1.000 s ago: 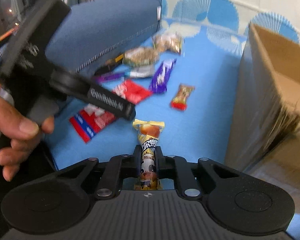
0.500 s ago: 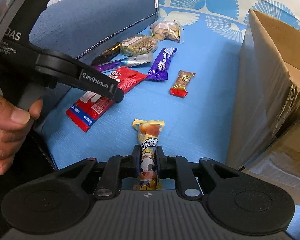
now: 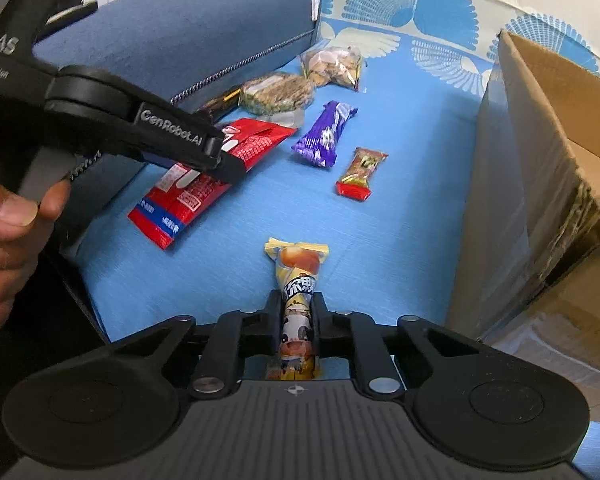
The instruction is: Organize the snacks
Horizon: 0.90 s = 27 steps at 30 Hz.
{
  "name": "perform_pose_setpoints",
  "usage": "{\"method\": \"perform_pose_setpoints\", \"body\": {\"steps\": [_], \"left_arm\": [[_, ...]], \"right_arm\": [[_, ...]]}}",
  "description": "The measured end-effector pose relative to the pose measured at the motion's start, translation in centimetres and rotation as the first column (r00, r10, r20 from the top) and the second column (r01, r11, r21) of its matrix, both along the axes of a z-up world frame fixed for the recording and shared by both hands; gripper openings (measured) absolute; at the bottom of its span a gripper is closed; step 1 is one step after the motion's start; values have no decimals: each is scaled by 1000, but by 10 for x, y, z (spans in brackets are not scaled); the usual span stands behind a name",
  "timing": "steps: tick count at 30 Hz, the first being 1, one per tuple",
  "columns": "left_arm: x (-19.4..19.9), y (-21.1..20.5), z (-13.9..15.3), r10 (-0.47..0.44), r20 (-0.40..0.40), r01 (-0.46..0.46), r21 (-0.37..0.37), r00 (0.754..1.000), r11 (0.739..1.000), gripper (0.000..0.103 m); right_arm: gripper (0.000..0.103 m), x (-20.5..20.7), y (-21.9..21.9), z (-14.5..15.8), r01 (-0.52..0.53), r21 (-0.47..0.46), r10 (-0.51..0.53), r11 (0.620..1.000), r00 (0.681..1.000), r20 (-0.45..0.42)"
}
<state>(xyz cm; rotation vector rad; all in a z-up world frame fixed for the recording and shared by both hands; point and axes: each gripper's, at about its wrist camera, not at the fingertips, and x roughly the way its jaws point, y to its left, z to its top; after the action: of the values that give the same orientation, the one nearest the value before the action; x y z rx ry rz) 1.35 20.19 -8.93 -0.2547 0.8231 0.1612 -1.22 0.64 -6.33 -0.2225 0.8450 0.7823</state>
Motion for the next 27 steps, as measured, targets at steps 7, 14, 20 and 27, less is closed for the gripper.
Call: {"method": "perform_pose_setpoints", "body": {"steps": [7, 14, 20, 27], "left_arm": [[-5, 4, 5, 3, 38, -1, -39, 999, 999, 50], [-6, 5, 7, 2, 43, 0, -41, 999, 999, 50], [-7, 4, 7, -3, 44, 5, -40, 999, 999, 50], [-9, 4, 8, -6, 56, 8, -49, 998, 999, 50]], "right_arm": [[14, 1, -3, 3, 13, 15, -13, 1000, 1000, 15], [14, 1, -3, 4, 14, 15, -14, 1000, 1000, 14], [14, 1, -3, 4, 15, 15, -15, 1000, 1000, 11], [14, -2, -4, 9, 18, 29, -19, 999, 999, 37]]}}
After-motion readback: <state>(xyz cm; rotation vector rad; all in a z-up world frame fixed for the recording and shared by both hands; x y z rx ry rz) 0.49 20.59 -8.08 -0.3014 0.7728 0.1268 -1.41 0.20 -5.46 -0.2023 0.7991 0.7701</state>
